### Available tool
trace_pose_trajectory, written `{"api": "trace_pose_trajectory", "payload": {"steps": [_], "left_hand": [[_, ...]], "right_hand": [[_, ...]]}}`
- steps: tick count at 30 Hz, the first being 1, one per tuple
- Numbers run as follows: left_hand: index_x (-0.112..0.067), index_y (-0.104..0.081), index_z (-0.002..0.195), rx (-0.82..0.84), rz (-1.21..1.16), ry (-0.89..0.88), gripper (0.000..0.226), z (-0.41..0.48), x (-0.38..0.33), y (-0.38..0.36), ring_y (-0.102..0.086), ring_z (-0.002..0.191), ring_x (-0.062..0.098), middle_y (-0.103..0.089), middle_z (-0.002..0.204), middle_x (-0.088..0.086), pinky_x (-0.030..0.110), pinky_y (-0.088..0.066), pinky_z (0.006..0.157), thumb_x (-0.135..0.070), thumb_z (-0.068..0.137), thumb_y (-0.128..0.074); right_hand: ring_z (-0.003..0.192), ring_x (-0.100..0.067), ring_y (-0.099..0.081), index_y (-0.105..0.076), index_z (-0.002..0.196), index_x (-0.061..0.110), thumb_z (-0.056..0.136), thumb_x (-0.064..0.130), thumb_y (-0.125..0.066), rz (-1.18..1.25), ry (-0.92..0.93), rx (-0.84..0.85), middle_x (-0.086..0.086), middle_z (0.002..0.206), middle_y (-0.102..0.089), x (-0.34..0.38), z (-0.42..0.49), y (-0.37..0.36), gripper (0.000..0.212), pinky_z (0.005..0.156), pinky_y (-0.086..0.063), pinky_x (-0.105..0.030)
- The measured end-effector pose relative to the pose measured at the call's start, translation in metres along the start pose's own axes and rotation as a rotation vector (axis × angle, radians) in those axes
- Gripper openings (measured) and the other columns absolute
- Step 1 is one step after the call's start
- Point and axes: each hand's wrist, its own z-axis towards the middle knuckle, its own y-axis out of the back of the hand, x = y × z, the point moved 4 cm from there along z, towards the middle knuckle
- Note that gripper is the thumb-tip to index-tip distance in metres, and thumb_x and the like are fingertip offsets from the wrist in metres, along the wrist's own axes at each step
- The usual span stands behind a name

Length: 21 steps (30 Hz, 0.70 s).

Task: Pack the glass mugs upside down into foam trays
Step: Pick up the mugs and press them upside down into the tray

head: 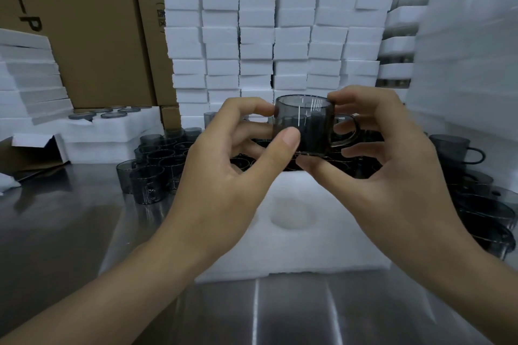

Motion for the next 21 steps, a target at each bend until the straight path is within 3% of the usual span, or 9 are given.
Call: {"api": "trace_pose_trajectory", "payload": {"steps": [3,7,12,16,19,21], "left_hand": [[-0.029,-0.062,0.123,0.034,-0.060,0.034,0.030,0.0021,-0.0001,-0.0006,-0.072,0.081,0.015,-0.081,0.098,-0.009,0.024,-0.053,0.061,-0.041,0.096,-0.066],[-0.026,-0.068,0.124,0.096,-0.088,0.116,0.032,0.0041,0.0032,-0.0004,-0.075,0.087,0.020,-0.081,0.104,-0.004,0.028,-0.054,0.059,-0.036,0.100,-0.051],[-0.030,-0.078,0.116,0.161,-0.084,0.141,0.045,0.0039,0.0067,-0.0012,-0.073,0.096,0.020,-0.078,0.109,-0.001,0.030,-0.055,0.065,-0.057,0.106,-0.043],[-0.030,-0.081,0.111,0.212,-0.170,0.198,0.064,0.0068,0.0078,-0.0047,-0.073,0.103,0.014,-0.081,0.110,-0.003,0.030,-0.053,0.066,-0.075,0.100,-0.037],[-0.038,-0.082,0.105,0.226,-0.152,0.155,0.035,0.0049,0.0076,-0.0073,-0.073,0.095,0.004,-0.081,0.106,-0.010,0.030,-0.055,0.065,-0.060,0.096,-0.057],[-0.031,-0.080,0.109,0.222,-0.161,0.129,0.030,0.0030,0.0085,-0.0068,-0.071,0.094,0.005,-0.080,0.107,-0.009,0.029,-0.053,0.065,-0.052,0.094,-0.064]], "right_hand": [[0.122,-0.011,-0.063,-0.062,0.136,0.033,0.083,0.034,-0.085,-0.007,-0.019,0.019,0.016,0.127,-0.067,-0.0018,-0.0005,-0.0013,0.058,0.094,-0.057,-0.038],[0.122,-0.009,-0.063,-0.063,0.137,0.036,0.082,0.036,-0.084,-0.016,0.017,0.013,0.020,0.123,-0.064,0.0012,-0.0005,-0.0001,0.059,0.096,-0.055,-0.030],[0.129,-0.012,-0.057,-0.059,0.140,0.036,0.084,0.027,-0.087,-0.090,0.138,0.037,0.019,0.130,-0.056,0.0060,-0.0017,-0.0004,0.063,0.105,-0.048,-0.024],[0.128,-0.008,-0.057,-0.059,0.143,0.033,0.085,0.033,-0.085,-0.098,0.136,0.071,0.018,0.131,-0.060,0.0034,-0.0032,-0.0031,0.064,0.107,-0.046,-0.024],[0.128,-0.008,-0.059,-0.060,0.146,0.028,0.085,0.034,-0.084,-0.091,0.123,0.078,0.017,0.132,-0.062,0.0026,-0.0035,-0.0045,0.065,0.108,-0.047,-0.026],[0.128,-0.009,-0.060,-0.060,0.147,0.027,0.084,0.038,-0.084,-0.083,0.119,0.068,0.015,0.131,-0.063,0.0032,-0.0038,-0.0050,0.068,0.107,-0.047,-0.023]]}}
